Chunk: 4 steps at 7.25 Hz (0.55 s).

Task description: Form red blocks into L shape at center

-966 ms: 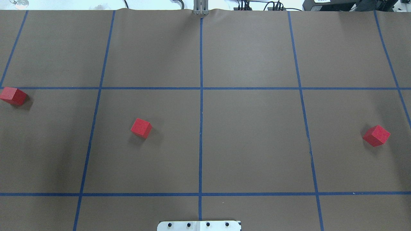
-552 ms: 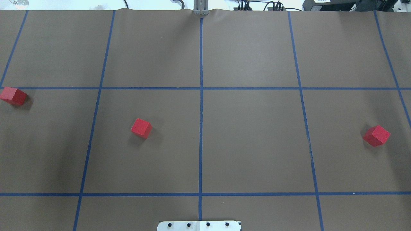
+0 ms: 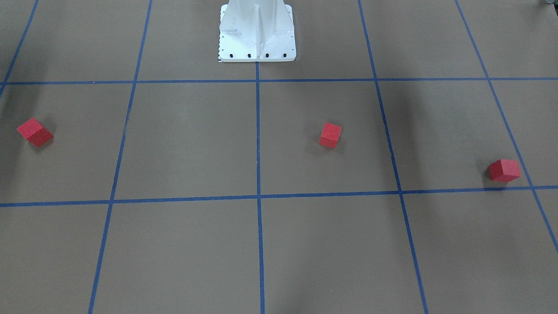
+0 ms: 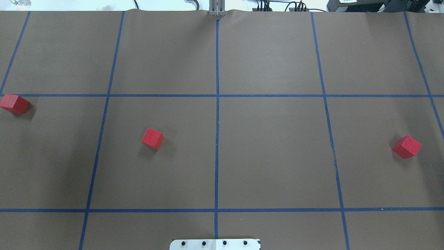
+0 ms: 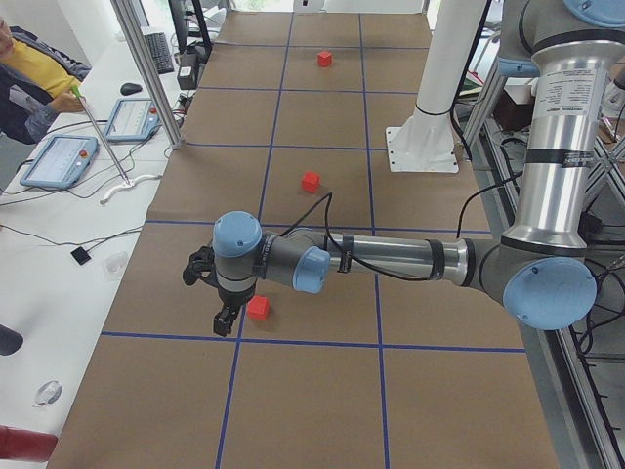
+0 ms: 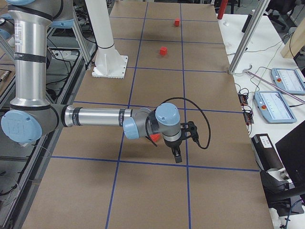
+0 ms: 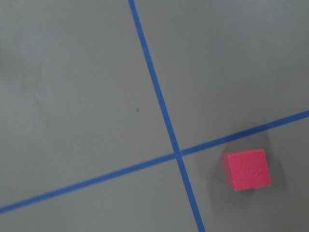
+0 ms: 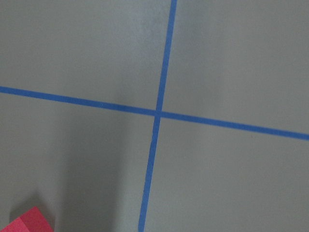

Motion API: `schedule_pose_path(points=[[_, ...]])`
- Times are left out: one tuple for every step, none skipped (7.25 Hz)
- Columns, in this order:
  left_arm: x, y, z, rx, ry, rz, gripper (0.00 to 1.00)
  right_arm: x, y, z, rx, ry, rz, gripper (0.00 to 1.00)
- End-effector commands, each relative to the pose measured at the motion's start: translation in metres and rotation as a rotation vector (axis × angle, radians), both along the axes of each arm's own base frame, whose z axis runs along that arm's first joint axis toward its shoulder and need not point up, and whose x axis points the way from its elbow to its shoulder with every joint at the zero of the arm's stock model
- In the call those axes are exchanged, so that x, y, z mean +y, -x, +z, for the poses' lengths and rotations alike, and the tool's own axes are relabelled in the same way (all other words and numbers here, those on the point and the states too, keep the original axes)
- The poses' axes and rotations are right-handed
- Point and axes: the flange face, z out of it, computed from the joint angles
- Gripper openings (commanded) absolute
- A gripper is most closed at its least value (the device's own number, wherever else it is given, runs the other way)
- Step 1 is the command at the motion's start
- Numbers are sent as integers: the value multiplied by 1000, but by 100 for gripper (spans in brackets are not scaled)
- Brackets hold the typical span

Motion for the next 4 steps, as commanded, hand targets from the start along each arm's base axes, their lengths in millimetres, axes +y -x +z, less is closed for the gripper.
schedule_pose_path(points=[[-13, -1, -27, 9, -99, 3, 100, -3, 15, -15, -127, -36, -24, 100], [-13, -1, -28, 8, -101, 4, 100, -23, 39, -42, -136, -162, -92, 99], [-13, -1, -26, 8, -98, 4, 100, -19, 81, -53, -161, -287, -187, 99], [-13, -1, -26, 8, -98, 4, 100, -1, 108, -42, -164, -292, -239, 99]])
